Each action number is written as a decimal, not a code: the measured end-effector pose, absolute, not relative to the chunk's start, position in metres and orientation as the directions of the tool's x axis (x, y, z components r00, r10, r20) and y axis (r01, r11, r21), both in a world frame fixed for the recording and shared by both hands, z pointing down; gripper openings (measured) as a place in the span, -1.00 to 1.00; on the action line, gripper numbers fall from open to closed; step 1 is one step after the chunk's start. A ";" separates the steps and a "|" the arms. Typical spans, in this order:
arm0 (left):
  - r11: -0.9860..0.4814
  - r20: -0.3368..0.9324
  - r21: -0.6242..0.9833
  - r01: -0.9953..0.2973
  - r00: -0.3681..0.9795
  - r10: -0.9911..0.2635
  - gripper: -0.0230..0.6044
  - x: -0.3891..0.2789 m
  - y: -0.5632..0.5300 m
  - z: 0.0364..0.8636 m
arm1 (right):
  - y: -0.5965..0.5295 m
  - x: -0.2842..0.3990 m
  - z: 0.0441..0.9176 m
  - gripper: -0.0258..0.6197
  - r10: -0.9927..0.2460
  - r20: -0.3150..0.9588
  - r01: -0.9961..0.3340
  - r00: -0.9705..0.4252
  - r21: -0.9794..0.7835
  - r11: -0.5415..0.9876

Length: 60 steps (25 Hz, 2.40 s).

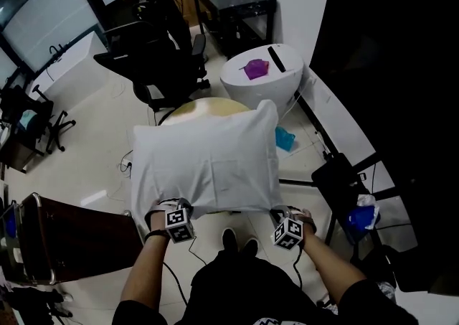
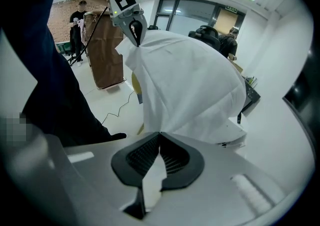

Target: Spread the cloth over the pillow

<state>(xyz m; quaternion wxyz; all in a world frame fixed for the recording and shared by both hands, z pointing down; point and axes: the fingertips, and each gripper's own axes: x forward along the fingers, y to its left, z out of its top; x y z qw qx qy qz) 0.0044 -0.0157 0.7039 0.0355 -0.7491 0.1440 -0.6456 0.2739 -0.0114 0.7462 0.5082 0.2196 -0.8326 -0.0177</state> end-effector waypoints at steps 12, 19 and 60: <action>-0.949 0.954 -0.244 -0.198 0.127 -0.271 -0.93 0.003 -0.034 0.706 | -0.022 0.283 0.708 -0.80 -0.400 0.789 -0.431 -0.466 0.192 0.882; -0.943 0.941 -0.259 -0.211 0.165 -0.295 -0.93 0.007 -0.041 0.702 | -0.038 0.283 0.623 -0.62 -0.534 0.657 -0.509 -0.533 0.255 0.822; -0.817 0.833 -0.459 -0.349 0.152 -0.532 -0.40 -0.237 0.005 0.696 | -0.015 -0.121 0.621 -0.57 -0.288 0.725 -0.020 -0.626 0.354 0.935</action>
